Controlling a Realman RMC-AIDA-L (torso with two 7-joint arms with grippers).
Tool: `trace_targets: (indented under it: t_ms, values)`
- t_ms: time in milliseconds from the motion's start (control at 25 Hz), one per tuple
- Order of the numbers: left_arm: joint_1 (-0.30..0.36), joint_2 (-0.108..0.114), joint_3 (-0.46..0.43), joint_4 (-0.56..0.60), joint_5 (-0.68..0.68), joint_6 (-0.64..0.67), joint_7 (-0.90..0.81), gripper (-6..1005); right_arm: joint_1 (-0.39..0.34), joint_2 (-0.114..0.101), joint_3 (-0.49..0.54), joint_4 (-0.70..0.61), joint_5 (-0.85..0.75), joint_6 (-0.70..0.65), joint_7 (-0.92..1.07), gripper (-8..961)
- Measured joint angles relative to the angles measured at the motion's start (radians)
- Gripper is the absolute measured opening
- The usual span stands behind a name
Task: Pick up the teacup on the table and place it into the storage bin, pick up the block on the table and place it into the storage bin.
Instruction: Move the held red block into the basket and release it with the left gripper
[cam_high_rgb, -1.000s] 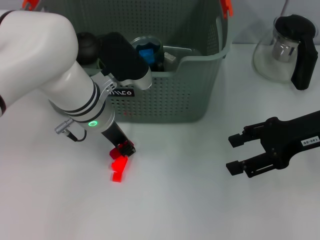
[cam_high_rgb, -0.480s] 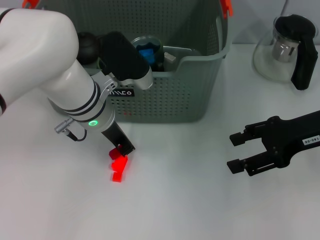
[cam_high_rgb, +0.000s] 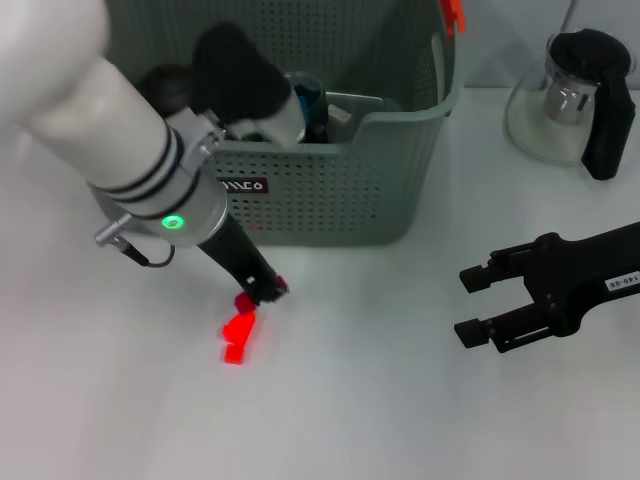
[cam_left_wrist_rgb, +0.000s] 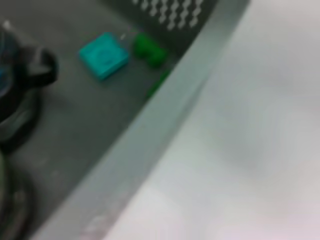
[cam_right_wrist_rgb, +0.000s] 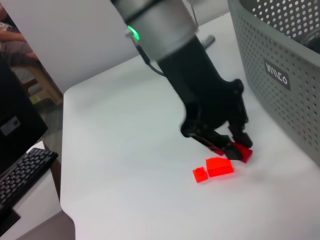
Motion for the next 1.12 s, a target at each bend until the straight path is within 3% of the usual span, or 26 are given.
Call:
trace_targets:
  t_ms: [160,280,440,600,800,920,1120]
  values:
    - [0.003,0.002,-0.141,0.079,-0.142,0.194,0.080,184,0.000,-0.002,0.000,0.000,0.000,-0.002,0.000,838]
    - [-0.001,0.007,-0.301,0.125,-0.280,0.349,0.157,185,-0.001,-0.003,0.000,0.000,0.003,-0.004,0.000,838]
    - [-0.043,0.048,-0.509,0.138,-0.437,0.428,0.203,187,0.000,-0.004,0.001,0.000,0.005,-0.004,0.000,837]
    - [-0.093,0.116,-0.657,0.112,-0.557,0.352,0.206,189,0.005,-0.001,0.002,0.001,0.005,-0.005,0.000,837]
    - [-0.137,0.184,-0.686,-0.011,-0.591,0.142,0.219,191,0.010,0.005,0.002,0.001,0.006,-0.002,0.000,837]
    - [-0.163,0.197,-0.681,-0.140,-0.588,-0.011,0.267,192,0.015,0.011,0.002,0.002,0.006,-0.001,0.000,838]
    - [-0.186,0.192,-0.651,-0.254,-0.588,-0.151,0.309,194,0.018,0.014,0.002,0.002,0.006,0.000,0.000,838]
